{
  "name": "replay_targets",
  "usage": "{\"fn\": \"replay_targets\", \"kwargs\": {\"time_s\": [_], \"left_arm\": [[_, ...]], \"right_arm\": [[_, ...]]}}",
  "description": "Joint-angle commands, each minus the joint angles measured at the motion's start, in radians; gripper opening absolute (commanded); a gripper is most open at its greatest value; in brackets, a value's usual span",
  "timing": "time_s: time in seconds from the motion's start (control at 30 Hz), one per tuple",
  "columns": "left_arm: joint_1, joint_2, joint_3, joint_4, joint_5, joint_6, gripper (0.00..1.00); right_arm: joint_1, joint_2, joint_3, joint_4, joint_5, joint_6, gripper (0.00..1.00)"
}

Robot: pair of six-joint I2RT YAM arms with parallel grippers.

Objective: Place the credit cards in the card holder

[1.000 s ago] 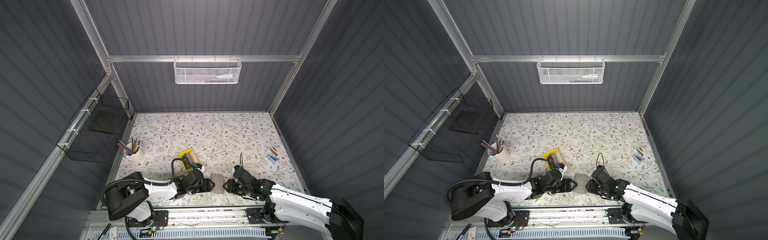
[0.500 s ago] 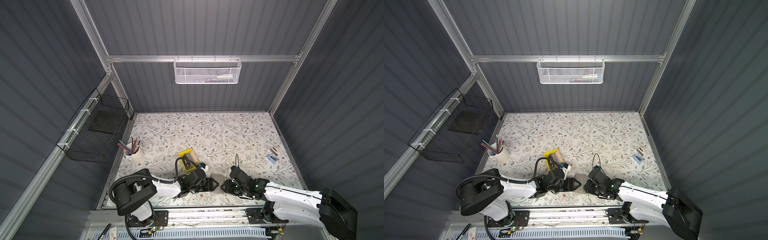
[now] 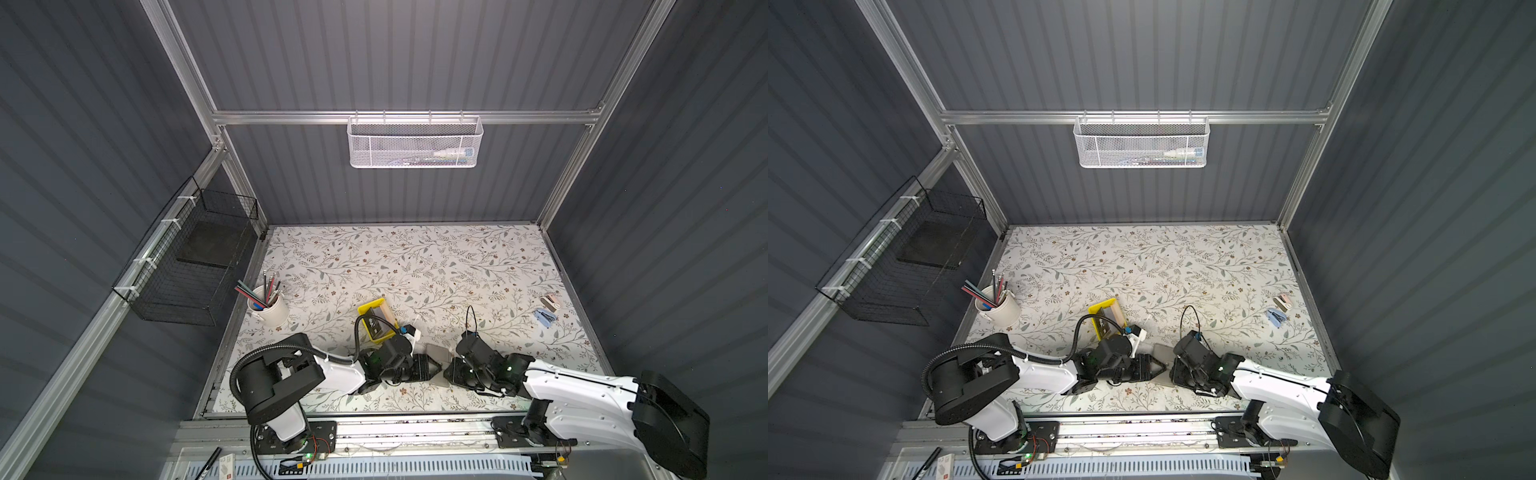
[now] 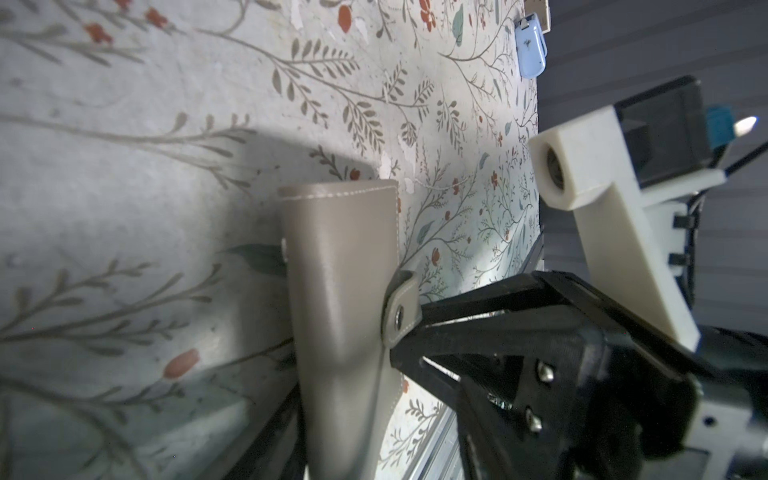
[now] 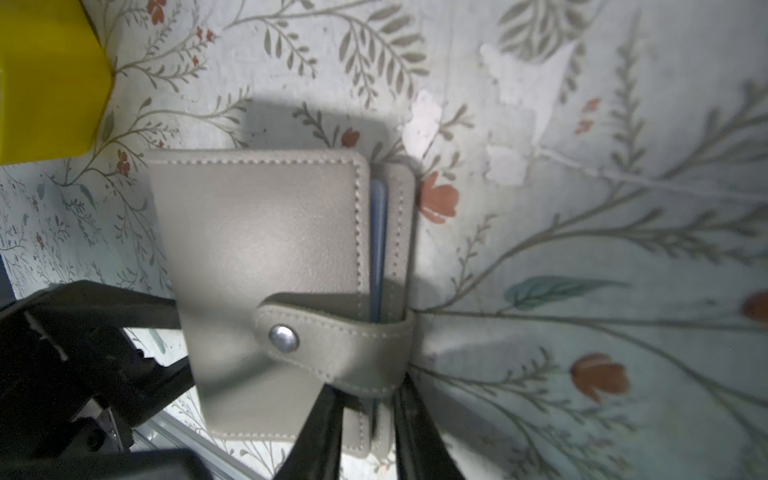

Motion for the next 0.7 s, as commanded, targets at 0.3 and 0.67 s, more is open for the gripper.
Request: {"fn": "replay_targets", "kwargs": {"time_s": [0.3,0.67], "left_arm": [[0.008,0.035,-0.018,0.2,0.115,-0.046,0.4],[0.009,0.136,-0.012,0.326,0.151,-0.095,0.25]], "right_arm": [[0.003,0.024,-0.032,-0.062,0.049,0.002,0.23],[0.003,-0.074,-0.045,-0.07,0.055,-0.005,0.23]]}}
